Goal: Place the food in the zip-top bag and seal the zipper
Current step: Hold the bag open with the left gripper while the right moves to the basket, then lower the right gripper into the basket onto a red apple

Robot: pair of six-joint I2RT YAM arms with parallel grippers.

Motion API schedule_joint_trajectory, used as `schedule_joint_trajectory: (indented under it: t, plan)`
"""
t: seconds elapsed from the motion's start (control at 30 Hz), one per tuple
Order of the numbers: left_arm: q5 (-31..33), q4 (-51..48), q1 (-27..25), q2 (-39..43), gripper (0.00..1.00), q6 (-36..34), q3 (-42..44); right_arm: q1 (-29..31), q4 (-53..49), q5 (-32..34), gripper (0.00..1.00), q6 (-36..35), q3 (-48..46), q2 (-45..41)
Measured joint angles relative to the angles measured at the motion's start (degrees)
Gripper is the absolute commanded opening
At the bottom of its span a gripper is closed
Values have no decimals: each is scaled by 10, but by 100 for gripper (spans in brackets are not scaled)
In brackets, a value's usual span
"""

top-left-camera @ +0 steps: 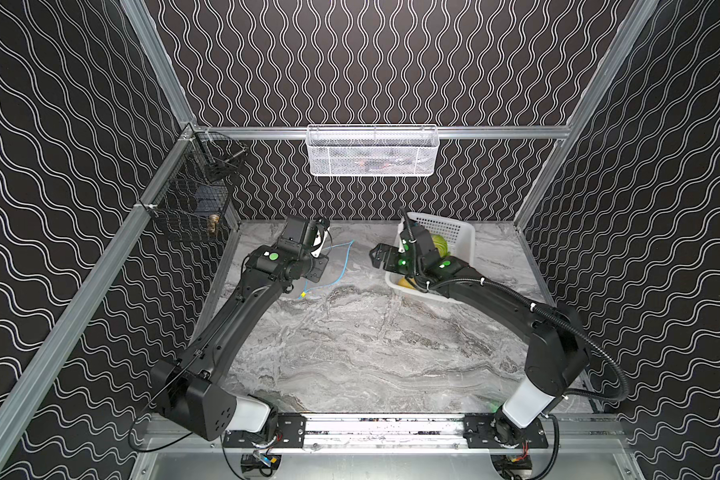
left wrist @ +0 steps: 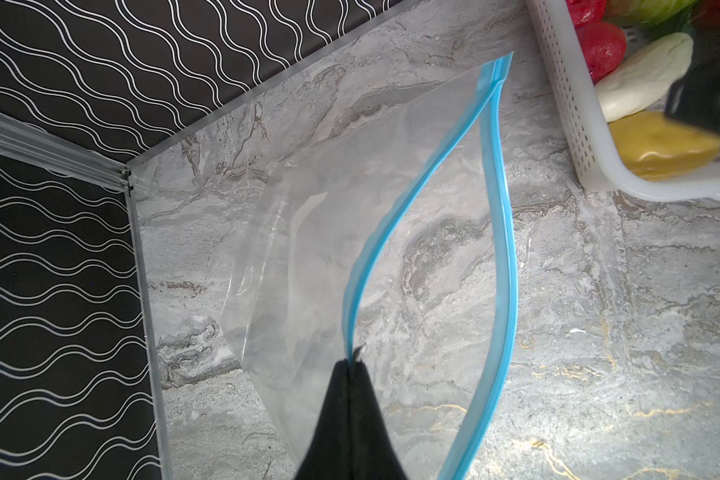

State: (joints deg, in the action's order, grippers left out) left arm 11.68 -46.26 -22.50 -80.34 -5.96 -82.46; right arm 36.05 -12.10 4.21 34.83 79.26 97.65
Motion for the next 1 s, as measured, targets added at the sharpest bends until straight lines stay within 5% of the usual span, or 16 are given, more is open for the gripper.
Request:
schedule_joint_trajectory:
  t: [0.33, 1.0]
  plan:
    - [-34, 0, 18, -2, 0, 0, -14, -59, -128, 42, 99, -43, 118, 88]
    - [-95, 3, 22, 3, 0, 4, 20, -114, -209, 71, 98, -86, 207, 206]
